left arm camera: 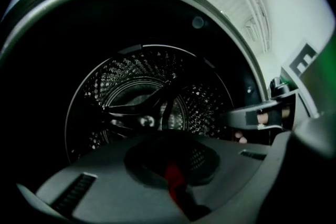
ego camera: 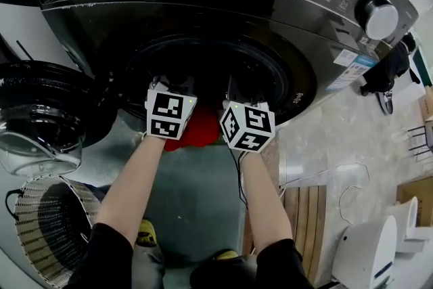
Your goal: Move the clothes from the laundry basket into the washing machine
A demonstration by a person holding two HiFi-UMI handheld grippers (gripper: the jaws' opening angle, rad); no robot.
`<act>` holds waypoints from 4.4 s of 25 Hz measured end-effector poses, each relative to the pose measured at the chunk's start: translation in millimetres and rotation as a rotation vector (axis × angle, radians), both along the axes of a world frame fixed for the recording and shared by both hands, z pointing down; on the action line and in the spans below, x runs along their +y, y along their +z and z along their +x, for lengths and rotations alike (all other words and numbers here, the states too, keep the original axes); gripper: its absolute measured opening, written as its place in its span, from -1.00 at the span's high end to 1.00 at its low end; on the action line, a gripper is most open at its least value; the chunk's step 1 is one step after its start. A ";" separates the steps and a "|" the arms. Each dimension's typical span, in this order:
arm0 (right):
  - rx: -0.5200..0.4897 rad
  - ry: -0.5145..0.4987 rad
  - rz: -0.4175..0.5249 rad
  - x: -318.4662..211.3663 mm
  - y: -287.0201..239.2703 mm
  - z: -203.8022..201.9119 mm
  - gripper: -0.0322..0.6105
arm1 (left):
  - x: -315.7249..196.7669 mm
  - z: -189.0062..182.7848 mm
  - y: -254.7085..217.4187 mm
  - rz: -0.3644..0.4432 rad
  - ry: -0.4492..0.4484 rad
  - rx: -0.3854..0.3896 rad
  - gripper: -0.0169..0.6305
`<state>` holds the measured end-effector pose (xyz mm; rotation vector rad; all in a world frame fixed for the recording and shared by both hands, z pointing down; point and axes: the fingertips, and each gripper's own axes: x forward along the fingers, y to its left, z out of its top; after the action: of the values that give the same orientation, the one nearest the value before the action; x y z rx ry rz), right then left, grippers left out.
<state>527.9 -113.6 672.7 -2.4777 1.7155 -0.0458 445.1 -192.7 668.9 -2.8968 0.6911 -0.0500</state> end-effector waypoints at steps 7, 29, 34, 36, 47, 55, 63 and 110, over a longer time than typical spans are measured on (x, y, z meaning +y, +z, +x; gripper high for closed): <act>0.004 -0.056 -0.021 17.3 -11.8 -28.6 0.89 | 27.7 -14.0 -9.1 -0.061 0.001 0.000 0.91; -0.033 -0.092 -0.137 120.3 -213.4 -90.9 0.89 | 115.9 -94.4 -192.6 -0.113 0.044 -0.165 0.91; -0.084 -0.065 -0.143 139.7 -279.5 -86.5 0.89 | 123.4 -112.2 -269.8 -0.152 0.010 -0.120 0.91; -0.102 -0.049 -0.135 148.2 -307.1 -83.3 0.89 | 124.2 -121.0 -300.6 -0.147 -0.009 -0.124 0.91; -0.072 -0.046 -0.160 183.8 -435.0 -78.8 0.89 | 143.7 -136.5 -437.1 -0.103 0.000 -0.138 0.91; -0.060 -0.036 -0.159 203.3 -507.6 -74.2 0.89 | 150.5 -146.8 -514.2 -0.083 0.007 -0.126 0.91; -0.040 -0.026 -0.146 221.8 -559.1 -77.6 0.89 | 158.7 -158.6 -567.9 -0.107 0.004 -0.084 0.91; 0.024 0.018 -0.131 260.6 -618.6 -45.7 0.89 | 156.4 -199.2 -634.2 -0.055 -0.100 -0.045 0.91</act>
<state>482.2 147.1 54.1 -2.5960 1.7527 -0.1314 245.9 -36.4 34.8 -2.9011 0.8387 -0.1488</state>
